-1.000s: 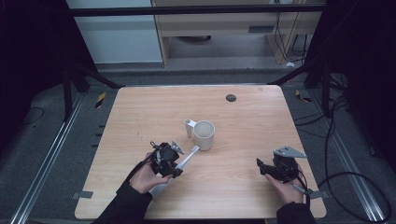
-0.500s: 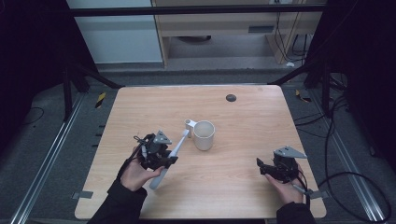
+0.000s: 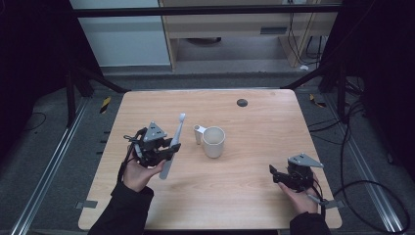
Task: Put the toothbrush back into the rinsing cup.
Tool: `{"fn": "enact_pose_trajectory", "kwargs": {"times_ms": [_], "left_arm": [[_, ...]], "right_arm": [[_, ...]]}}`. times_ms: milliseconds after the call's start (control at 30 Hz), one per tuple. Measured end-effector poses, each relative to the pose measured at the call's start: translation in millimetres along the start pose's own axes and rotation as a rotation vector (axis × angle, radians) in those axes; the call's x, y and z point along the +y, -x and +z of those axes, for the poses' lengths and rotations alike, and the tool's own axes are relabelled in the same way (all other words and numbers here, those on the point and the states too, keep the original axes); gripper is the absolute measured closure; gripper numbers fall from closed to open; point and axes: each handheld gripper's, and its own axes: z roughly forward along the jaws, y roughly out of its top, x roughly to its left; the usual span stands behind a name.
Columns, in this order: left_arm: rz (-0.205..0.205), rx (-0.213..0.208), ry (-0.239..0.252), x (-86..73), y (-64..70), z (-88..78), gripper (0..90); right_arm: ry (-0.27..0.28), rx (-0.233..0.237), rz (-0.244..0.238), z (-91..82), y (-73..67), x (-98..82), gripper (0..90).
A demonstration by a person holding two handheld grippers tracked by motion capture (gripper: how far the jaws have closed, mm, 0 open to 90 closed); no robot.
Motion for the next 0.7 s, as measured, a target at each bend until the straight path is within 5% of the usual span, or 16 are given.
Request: {"fn": "enact_pose_trajectory", "kwargs": {"times_ms": [333, 700], "left_arm": [[-0.035, 0.053, 0.186, 25.7, -2.8, 0.1, 67.3], [-0.061, 0.089, 0.332, 49.2, -2.0, 7.7, 67.3]], "right_arm": [[0.015, -0.006, -0.004, -0.5, 0.8, -1.0, 25.0], [0.025, -0.010, -0.013, 0.2, 0.1, -1.7, 24.6]]}}
